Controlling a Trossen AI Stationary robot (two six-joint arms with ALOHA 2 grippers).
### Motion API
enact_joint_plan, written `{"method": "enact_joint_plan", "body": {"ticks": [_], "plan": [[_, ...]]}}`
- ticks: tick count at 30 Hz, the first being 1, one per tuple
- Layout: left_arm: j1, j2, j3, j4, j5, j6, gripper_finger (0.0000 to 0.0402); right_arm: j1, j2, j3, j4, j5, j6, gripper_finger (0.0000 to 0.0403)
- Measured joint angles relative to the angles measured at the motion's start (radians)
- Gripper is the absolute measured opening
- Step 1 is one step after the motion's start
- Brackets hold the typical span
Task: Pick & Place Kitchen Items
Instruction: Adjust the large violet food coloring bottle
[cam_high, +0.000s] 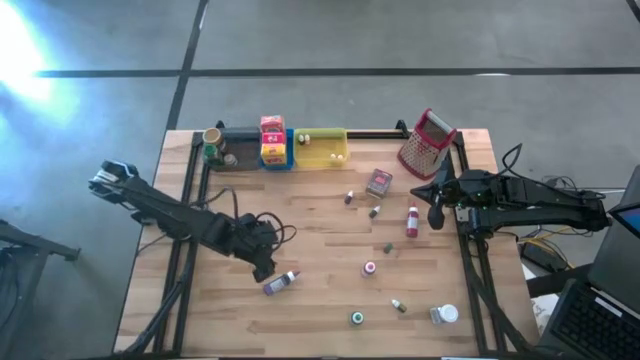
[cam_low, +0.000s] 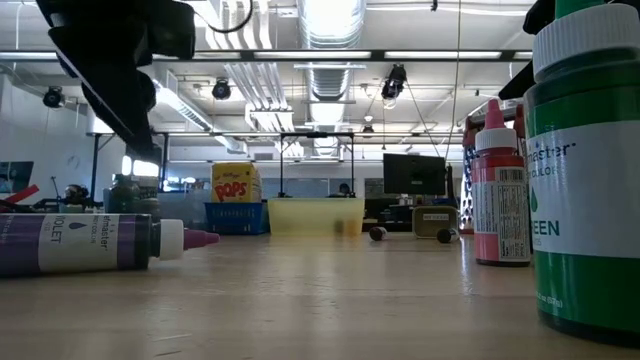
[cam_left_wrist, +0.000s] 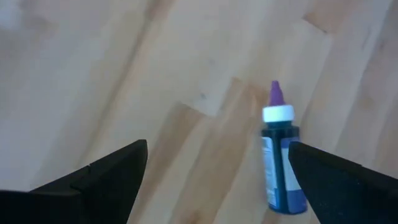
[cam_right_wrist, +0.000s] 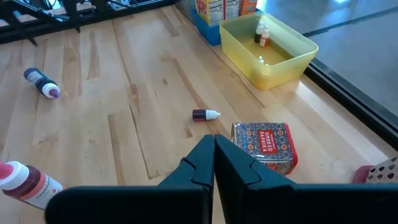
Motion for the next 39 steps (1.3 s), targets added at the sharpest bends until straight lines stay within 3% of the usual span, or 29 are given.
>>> {"method": "enact_joint_plan", "body": {"ticks": [9,16,27,39], "plan": [[0.000,0.099,0.000,0.098,0.151,0.024,0.0395,0.001,-0.001,0.000,0.000,0.000,0.000,0.0008],[0.014,0.177,0.000,0.192,0.155,0.063,0.0395,0.001,-0.001,0.000,0.000,0.000,0.000,0.0008],[0.025,0.327,0.070,0.198,0.154,0.147,0.0395,0.000,0.000,0.000,0.000,0.000,0.000,0.0008],[0.029,0.401,0.077,0.213,0.172,0.046,0.0395,0.000,0.000,0.000,0.000,0.000,0.000,0.0008]]}}
